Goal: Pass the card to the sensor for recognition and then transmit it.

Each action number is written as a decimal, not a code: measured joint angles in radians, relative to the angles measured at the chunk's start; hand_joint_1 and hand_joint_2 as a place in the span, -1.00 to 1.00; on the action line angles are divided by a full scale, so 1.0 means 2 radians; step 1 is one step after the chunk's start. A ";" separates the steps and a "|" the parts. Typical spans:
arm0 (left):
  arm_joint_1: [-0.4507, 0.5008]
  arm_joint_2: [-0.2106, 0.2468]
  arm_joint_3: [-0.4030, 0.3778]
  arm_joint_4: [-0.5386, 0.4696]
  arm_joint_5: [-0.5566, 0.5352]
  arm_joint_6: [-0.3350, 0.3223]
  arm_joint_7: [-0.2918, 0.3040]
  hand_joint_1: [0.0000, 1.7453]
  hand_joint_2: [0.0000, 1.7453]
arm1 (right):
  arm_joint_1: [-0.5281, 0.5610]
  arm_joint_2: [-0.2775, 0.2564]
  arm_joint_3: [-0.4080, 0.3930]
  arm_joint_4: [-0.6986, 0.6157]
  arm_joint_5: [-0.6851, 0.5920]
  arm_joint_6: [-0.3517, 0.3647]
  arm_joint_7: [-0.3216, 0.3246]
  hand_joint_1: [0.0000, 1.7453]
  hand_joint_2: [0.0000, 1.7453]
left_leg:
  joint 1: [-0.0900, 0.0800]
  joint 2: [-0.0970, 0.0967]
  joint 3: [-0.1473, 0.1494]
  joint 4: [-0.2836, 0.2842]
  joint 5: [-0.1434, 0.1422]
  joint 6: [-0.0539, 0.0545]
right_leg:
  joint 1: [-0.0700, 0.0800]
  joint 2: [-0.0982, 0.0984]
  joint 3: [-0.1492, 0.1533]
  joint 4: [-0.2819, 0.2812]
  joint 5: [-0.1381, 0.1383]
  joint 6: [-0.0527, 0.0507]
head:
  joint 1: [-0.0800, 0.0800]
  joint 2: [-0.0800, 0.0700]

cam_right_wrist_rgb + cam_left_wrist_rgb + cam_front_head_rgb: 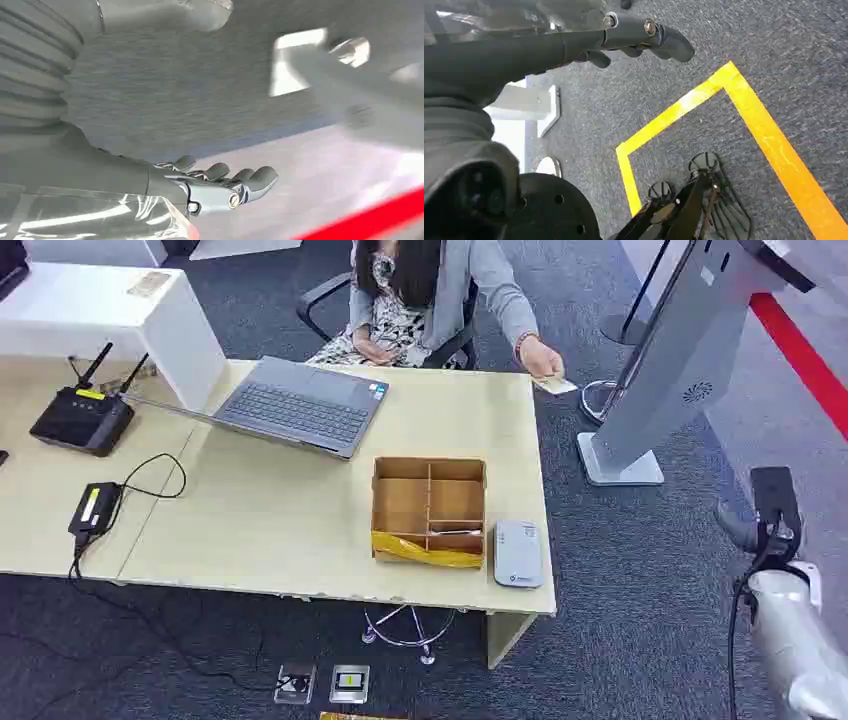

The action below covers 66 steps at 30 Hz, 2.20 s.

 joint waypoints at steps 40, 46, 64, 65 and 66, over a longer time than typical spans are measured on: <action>-0.006 -0.002 0.071 0.000 -0.050 0.000 0.010 -1.00 -1.00 | -0.065 0.103 0.325 -0.069 0.080 -0.147 0.018 1.00 1.00 | 0.001 -0.003 -0.001 0.000 0.001 -0.001 | 0.001 -0.002 -0.001 0.000 0.000 0.000 | 0.000 0.000; -0.006 -0.002 0.075 0.000 -0.054 0.000 0.012 -1.00 -1.00 | -0.065 0.104 0.331 -0.069 0.075 -0.151 0.015 1.00 1.00 | 0.001 -0.003 -0.001 0.000 0.001 -0.001 | 0.001 -0.002 -0.001 0.000 0.000 0.000 | 0.000 0.000; -0.003 -0.003 0.099 0.000 -0.096 0.000 0.025 -1.00 -1.00 | -0.069 0.105 0.346 -0.069 0.059 -0.159 0.002 1.00 1.00 | 0.001 -0.003 -0.001 0.000 0.001 -0.001 | 0.001 -0.002 -0.001 0.000 0.000 0.000 | 0.000 0.000; -0.003 -0.003 0.100 0.000 -0.097 0.000 0.026 -1.00 -1.00 | -0.069 0.105 0.346 -0.069 0.057 -0.159 0.000 1.00 1.00 | 0.001 -0.002 -0.001 0.000 0.001 -0.001 | 0.001 -0.002 -0.001 0.000 0.000 0.000 | 0.000 0.000; -0.003 -0.003 0.101 0.000 -0.100 0.000 0.027 -1.00 -1.00 | -0.068 0.105 0.346 -0.069 0.054 -0.159 -0.001 1.00 1.00 | 0.001 -0.002 -0.001 0.000 0.001 -0.001 | 0.001 -0.002 -0.001 0.000 0.000 0.000 | 0.000 0.000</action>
